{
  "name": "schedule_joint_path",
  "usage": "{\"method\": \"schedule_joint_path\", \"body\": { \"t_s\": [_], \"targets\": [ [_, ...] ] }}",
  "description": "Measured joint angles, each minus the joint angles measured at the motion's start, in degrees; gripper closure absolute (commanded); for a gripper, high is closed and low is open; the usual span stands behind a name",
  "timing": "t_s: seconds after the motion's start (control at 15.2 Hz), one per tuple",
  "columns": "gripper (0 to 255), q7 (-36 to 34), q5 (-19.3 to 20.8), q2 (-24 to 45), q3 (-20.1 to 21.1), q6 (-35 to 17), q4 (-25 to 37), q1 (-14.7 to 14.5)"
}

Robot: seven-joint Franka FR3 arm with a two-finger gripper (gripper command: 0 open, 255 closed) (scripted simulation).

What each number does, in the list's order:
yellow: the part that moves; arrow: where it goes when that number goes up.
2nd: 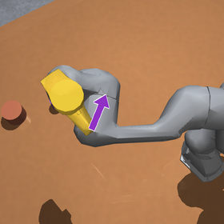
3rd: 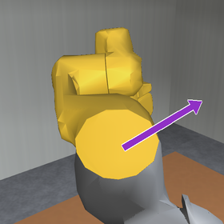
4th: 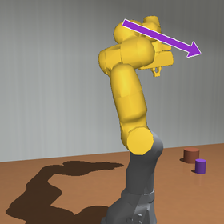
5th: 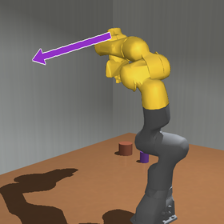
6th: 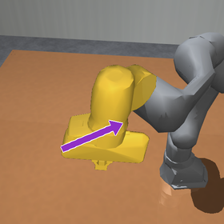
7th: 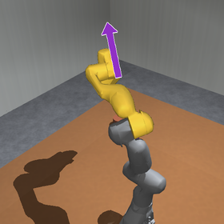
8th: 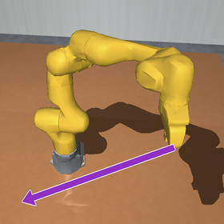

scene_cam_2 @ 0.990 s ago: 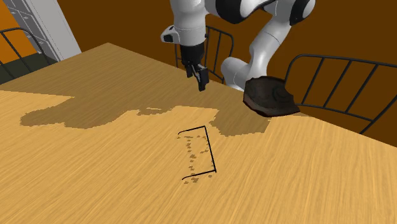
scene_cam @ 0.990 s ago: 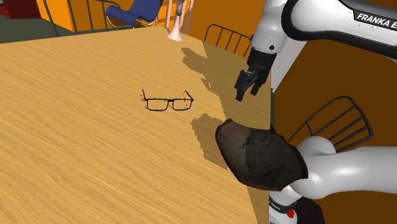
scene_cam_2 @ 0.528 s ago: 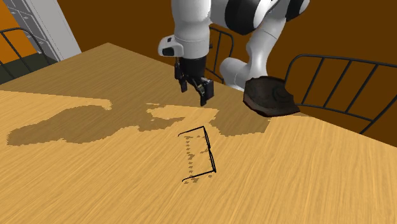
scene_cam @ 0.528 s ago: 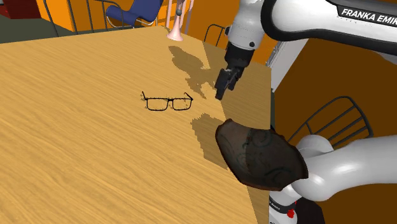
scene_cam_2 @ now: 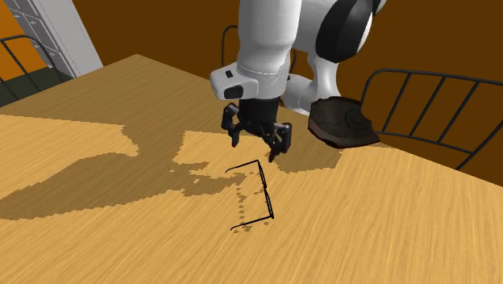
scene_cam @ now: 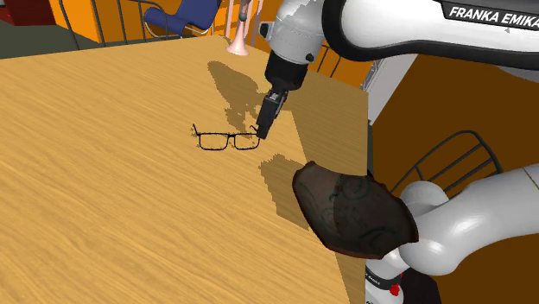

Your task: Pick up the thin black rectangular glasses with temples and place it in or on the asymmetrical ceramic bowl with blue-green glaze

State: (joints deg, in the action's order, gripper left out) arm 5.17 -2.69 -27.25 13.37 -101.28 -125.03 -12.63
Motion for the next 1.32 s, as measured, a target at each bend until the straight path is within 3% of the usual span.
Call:
{"method": "schedule_joint_path", "body": {
  "t_s": [0.4, 0.86, 1.25, 1.32],
  "targets": [
    [0, 4.6, 0.6, 4.48, 3.61, -4.45, 3.33, -3.66],
    [0, 4.8, 0.75, 5.58, 4.14, -9.54, -0.44, -3.91],
    [0, 4.89, 0.77, 5.64, 4.09, -10.19, -1.0, -3.87],
    [255, 4.89, 0.77, 5.64, 4.09, -10.19, -1.0, -3.87]
  ]
}}
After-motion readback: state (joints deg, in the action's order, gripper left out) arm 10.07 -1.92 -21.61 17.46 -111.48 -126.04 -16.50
